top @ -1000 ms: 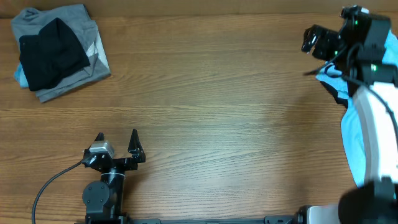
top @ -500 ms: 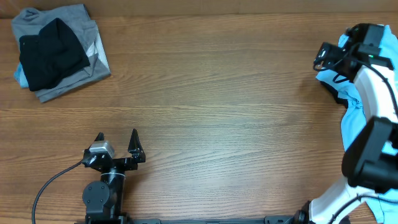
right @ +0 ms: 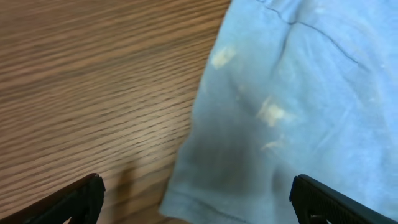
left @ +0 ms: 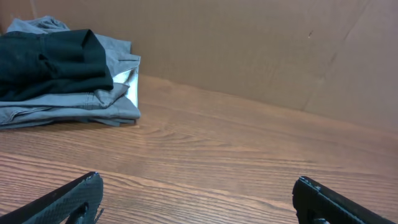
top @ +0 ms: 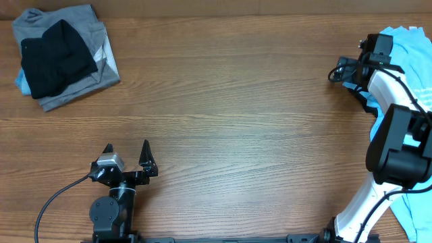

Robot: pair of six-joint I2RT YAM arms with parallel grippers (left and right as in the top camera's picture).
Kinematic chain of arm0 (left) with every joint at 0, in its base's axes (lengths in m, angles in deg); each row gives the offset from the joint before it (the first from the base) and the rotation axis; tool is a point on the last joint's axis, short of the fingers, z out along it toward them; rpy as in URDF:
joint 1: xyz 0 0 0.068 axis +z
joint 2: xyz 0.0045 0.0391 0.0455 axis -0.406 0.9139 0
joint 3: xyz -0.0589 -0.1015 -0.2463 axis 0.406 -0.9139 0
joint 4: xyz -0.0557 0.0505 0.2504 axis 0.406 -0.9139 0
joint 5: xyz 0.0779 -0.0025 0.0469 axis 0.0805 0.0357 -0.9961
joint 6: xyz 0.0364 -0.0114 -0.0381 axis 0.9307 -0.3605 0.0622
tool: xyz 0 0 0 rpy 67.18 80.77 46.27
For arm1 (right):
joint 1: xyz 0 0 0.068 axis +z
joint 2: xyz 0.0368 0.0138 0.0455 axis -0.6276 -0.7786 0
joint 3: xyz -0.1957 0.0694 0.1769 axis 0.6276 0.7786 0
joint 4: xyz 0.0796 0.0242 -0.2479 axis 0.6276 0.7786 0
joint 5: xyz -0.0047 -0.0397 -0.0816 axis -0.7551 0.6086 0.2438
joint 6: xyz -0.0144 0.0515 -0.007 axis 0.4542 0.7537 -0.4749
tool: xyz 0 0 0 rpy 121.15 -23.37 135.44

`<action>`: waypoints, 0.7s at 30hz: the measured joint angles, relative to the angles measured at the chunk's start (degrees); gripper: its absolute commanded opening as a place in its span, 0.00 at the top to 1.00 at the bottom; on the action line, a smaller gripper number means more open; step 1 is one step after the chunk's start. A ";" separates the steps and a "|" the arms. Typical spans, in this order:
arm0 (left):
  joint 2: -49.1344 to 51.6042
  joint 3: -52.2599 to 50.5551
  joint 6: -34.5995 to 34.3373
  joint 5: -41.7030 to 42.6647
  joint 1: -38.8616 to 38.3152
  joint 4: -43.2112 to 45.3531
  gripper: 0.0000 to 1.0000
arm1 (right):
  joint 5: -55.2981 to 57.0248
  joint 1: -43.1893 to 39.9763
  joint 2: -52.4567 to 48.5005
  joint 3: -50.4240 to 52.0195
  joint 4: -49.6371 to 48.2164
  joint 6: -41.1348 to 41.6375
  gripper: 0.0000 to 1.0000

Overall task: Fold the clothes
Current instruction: 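Reach the right gripper to the light-blue T-shirt and grasp its edge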

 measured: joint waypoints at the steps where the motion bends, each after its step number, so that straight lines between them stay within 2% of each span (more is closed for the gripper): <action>1: 0.00 0.00 0.00 0.00 0.00 0.00 0.00 | 0.31 0.00 -0.02 0.00 -0.22 -0.20 0.01; 5: 0.00 0.00 -0.02 0.00 0.00 0.00 0.00 | 1.51 0.17 -1.05 0.00 -0.74 -0.63 0.01; 15: 0.00 0.00 -0.02 0.00 0.00 0.00 0.00 | 3.48 1.57 -4.50 0.00 -1.38 -0.70 0.11; 19: 0.00 0.00 -0.02 0.00 0.00 0.00 0.00 | 4.63 1.55 -4.50 0.00 -1.40 -0.90 0.27; 20: 0.00 0.00 -0.02 0.00 0.00 0.00 0.00 | 4.81 1.55 -4.50 0.00 -1.42 -0.92 0.37; 21: 0.00 0.00 -0.02 0.00 0.00 0.00 0.00 | 4.98 1.55 -4.50 0.00 -1.46 -0.94 0.41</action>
